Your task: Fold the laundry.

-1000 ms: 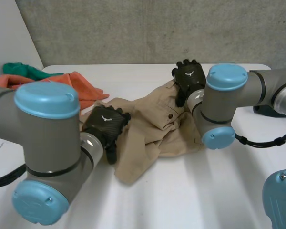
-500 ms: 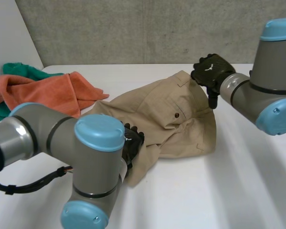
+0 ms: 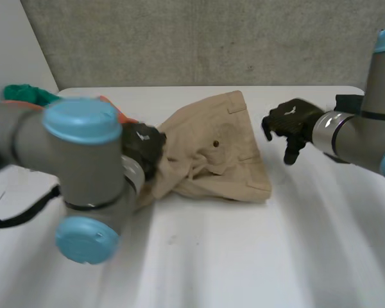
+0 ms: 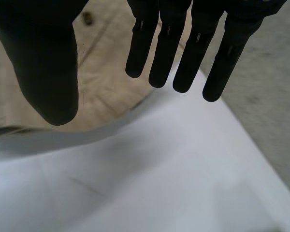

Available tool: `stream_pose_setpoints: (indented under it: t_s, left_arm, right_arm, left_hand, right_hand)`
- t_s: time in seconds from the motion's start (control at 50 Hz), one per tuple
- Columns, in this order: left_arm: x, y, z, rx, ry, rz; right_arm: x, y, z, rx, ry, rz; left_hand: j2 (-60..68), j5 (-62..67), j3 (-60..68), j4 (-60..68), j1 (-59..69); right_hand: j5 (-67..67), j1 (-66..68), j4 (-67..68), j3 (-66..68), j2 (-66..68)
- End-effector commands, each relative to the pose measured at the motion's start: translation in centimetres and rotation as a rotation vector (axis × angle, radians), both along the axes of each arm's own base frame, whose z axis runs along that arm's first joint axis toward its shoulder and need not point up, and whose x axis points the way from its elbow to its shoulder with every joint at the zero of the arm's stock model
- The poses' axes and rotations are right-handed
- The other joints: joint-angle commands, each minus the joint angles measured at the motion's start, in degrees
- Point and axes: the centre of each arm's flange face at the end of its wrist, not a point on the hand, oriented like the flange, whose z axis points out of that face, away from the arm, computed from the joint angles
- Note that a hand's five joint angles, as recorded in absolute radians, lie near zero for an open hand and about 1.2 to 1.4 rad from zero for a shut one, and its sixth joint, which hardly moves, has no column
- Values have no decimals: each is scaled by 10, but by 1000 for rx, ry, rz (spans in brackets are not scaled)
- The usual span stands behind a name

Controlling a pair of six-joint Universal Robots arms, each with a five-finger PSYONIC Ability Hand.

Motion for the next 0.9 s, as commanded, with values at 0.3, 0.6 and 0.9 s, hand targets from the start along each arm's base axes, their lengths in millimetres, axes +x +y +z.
stream_pose_setpoints:
  t_s: [0.3,0.6,0.9]
  left_arm:
    - [22,7,43,86,-4,-100]
    - [34,-5,93,-20,112,-67]
    - [72,13,234,-231,510,-77]
  right_arm:
    - [84,3,-82,120,-301,151]
    - [105,-3,-99,84,-289,96]
    - [43,27,121,-267,-532,69]
  left_hand:
    - [48,67,54,44,75]
    - [70,89,76,66,97]
    - [120,139,127,116,147]
  right_hand:
    - [-179,-183,-183,-184,-184]
    - [417,413,413,412,411]
    - [417,413,413,412,411]
